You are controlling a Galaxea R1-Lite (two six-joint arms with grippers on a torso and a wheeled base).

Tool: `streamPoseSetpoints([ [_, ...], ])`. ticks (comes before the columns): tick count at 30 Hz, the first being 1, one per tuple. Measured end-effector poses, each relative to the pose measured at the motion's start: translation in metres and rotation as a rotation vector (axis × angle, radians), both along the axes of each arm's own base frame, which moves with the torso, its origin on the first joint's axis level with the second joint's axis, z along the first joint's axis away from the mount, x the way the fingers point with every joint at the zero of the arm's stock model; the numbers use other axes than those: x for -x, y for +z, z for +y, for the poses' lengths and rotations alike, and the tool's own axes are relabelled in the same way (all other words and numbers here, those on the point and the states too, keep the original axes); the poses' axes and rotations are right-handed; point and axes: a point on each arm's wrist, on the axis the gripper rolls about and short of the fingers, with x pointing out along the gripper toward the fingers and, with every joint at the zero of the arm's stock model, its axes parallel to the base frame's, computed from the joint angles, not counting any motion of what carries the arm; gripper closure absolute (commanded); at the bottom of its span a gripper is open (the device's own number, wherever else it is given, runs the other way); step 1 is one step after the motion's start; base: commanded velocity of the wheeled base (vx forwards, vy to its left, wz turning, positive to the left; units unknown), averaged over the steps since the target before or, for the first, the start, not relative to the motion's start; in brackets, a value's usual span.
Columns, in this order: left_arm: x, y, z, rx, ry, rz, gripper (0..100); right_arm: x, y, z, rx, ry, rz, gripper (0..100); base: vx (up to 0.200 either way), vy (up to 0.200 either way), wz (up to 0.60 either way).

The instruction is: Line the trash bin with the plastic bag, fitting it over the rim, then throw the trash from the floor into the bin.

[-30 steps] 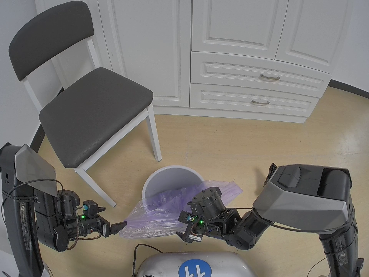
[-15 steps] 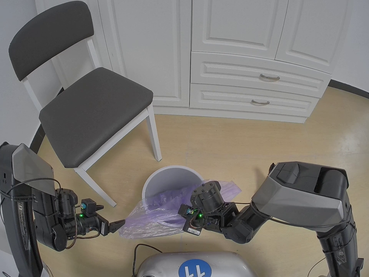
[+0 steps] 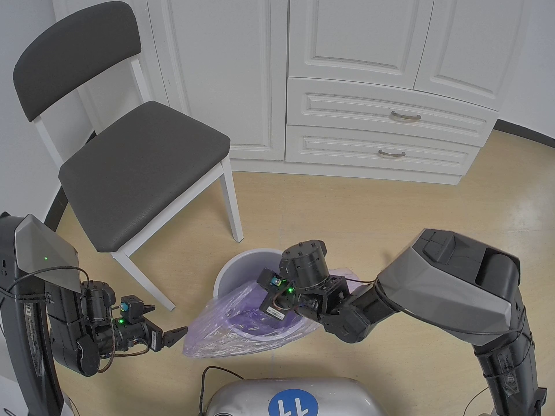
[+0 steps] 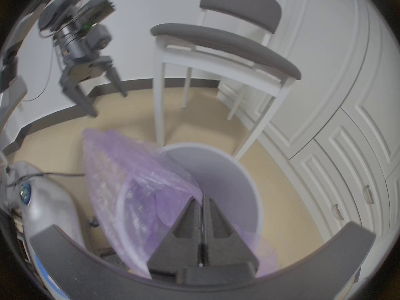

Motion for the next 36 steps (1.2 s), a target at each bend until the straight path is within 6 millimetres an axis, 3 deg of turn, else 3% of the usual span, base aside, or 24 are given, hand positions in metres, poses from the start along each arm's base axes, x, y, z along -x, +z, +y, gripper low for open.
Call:
streamPoseSetpoints([
  [13,-0.001,0.002,0.001,0.002,0.003,-0.008,0,-0.050,0.020,0.047,-0.296,-0.216,-0.146,100,0.000,0.000,0.00],
  [19,-0.001,0.002,0.002,0.004,0.008,-0.009,0,-0.066,0.004,0.060,-0.408,-0.318,-0.196,100,0.000,0.000,0.00],
  [26,-0.002,0.002,0.002,0.005,0.008,-0.009,0,-0.067,-0.015,0.065,-0.511,-0.327,-0.240,100,0.000,0.000,0.00],
  [34,-0.002,0.002,0.001,0.005,0.007,-0.010,0,-0.057,-0.007,0.075,-0.617,-0.297,-0.292,100,0.000,0.000,0.00],
  [35,-0.002,0.002,0.001,0.005,0.009,-0.011,0,-0.055,-0.006,0.078,-0.620,-0.291,-0.291,0,0.000,0.000,0.00],
  [36,-0.003,0.002,0.001,0.005,0.010,-0.012,0,-0.053,-0.006,0.080,-0.623,-0.288,-0.293,0,0.000,0.000,0.00],
])
